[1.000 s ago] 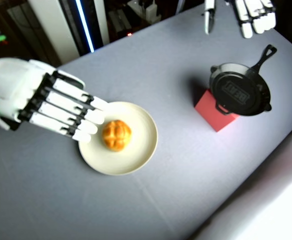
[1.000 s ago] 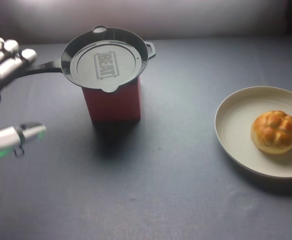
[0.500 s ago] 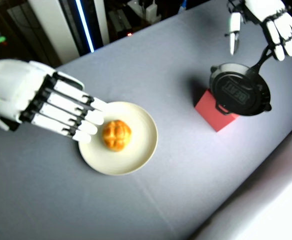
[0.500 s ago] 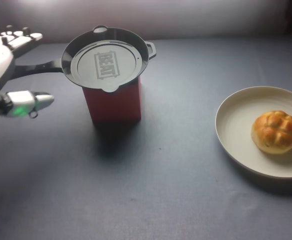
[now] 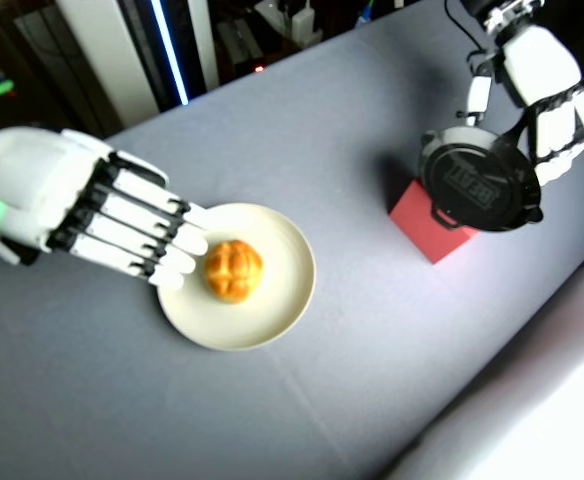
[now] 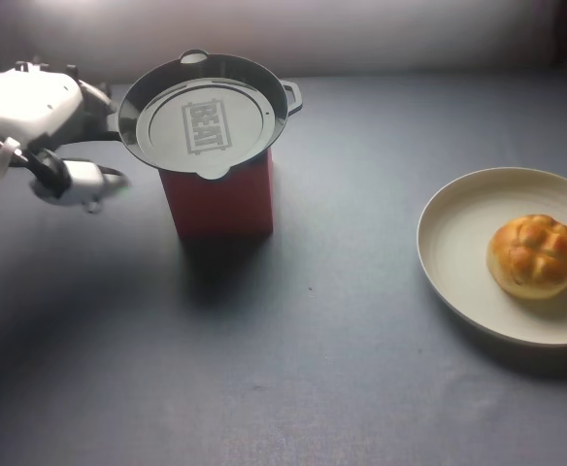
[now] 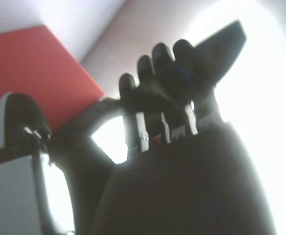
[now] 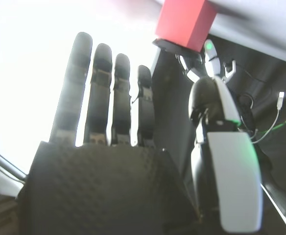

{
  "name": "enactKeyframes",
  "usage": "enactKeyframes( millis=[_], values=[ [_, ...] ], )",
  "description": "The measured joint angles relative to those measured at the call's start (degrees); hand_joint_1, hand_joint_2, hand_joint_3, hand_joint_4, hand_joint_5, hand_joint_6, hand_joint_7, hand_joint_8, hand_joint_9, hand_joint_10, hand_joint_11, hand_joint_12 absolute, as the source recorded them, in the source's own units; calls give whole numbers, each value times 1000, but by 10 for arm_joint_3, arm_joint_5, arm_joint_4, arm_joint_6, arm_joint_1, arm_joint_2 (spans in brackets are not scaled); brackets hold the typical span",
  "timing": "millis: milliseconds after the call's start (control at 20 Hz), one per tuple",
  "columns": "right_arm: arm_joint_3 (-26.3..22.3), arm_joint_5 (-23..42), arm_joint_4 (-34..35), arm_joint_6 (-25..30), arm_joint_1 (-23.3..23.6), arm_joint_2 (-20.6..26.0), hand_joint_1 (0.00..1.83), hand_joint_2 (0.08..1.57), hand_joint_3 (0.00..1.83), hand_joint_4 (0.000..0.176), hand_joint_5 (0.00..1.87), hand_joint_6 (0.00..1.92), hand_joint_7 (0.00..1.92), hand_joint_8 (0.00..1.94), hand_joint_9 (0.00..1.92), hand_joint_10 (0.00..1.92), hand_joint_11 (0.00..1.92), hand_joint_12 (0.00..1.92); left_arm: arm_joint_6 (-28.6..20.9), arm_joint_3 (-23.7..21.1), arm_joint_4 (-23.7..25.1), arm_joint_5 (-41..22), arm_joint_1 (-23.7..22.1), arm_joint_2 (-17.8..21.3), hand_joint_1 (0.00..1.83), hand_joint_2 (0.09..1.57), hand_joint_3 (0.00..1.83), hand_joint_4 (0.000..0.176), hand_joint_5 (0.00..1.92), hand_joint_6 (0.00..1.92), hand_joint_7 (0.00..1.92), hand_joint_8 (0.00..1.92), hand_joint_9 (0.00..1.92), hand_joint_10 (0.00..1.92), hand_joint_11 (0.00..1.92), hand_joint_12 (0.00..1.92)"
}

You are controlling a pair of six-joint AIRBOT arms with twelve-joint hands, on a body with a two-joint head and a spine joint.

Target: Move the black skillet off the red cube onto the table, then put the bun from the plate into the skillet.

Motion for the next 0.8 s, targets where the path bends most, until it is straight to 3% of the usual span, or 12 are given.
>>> enactKeyframes(
  millis=[50, 100, 150, 200, 250, 300, 400, 500, 550, 650, 800],
  values=[
    [0, 0, 1, 0, 0, 0, 488, 1283, 6, 15, 448, 3, 497, 1, 528, 5, 503, 189, 0, 1, -2, 0, 0, 0, 1035, 1119, 0, 90, 970, 1028, 1105, 860, 979, 1203, 811, 1664],
    [0, -1, 2, 0, 0, -1, 485, 1286, 7, 13, 451, 4, 500, 2, 534, 7, 510, 192, 0, 1, -4, 0, 0, 0, 878, 1106, 0, 0, 949, 1174, 1019, 1397, 941, 1661, 881, 1870],
    [0, -1, 1, 0, 0, -1, 457, 1284, 4, 12, 456, 4, 515, 6, 549, 10, 515, 197, 0, 1, -4, 1, 0, 0, 867, 1109, 1, 0, 917, 1387, 998, 1741, 1026, 1869, 1052, 1911],
    [0, -1, 0, 1, 0, -2, 454, 1294, 7, 10, 454, 3, 521, 7, 562, 13, 529, 205, 0, 1, -4, 1, 0, 0, 849, 1099, 0, 0, 906, 1690, 1102, 1885, 1232, 1911, 1302, 1919],
    [0, -2, 0, 1, 0, -3, 468, 1299, 6, 7, 457, 3, 526, 6, 569, 12, 531, 208, 0, 1, -4, 0, 0, 0, 810, 1099, 0, 0, 907, 1875, 1159, 1914, 1315, 1919, 1402, 1921],
    [0, -3, 1, 1, 0, -3, 486, 1307, 5, 0, 458, 2, 529, 5, 570, 9, 528, 210, 0, 1, -4, 0, 0, 0, 837, 1123, 5, 0, 968, 1912, 1178, 1920, 1339, 1921, 1430, 1921],
    [0, -4, 1, 2, 0, -3, 509, 1319, 6, 14, 455, 0, 525, 1, 566, 4, 516, 210, 0, -3, -4, -5, 0, 0, 1080, 1209, 12, 0, 1214, 1921, 1418, 1921, 1584, 1921, 1619, 1921],
    [0, -4, 0, 2, 0, -3, 516, 1327, 8, 25, 454, 0, 531, 3, 567, 3, 510, 210, -2, -10, -3, -15, 0, 0, 1423, 1230, 1, 0, 1305, 1921, 1543, 1921, 1687, 1921, 1695, 1921],
    [0, -4, 0, 2, 0, -3, 529, 1331, 6, 22, 456, 1, 530, 2, 570, 3, 507, 214, -17, -11, 4, -19, 2, 0, 1482, 1234, 1, 0, 1320, 1921, 1553, 1921, 1696, 1921, 1704, 1921],
    [0, -5, 0, 3, 0, -5, 524, 1343, 2, 21, 457, 0, 523, 0, 576, 2, 499, 273, -56, -18, 20, -43, 12, 5, 1479, 1255, 4, 0, 1297, 1921, 1507, 1921, 1662, 1921, 1691, 1921],
    [0, -6, 0, 4, 0, -6, 512, 1346, 0, 18, 461, 3, 543, 5, 581, 3, 472, 295, -75, -36, 29, -73, 22, 14, 1456, 1270, 3, 0, 1270, 1921, 1467, 1921, 1620, 1921, 1673, 1921]
  ],
)
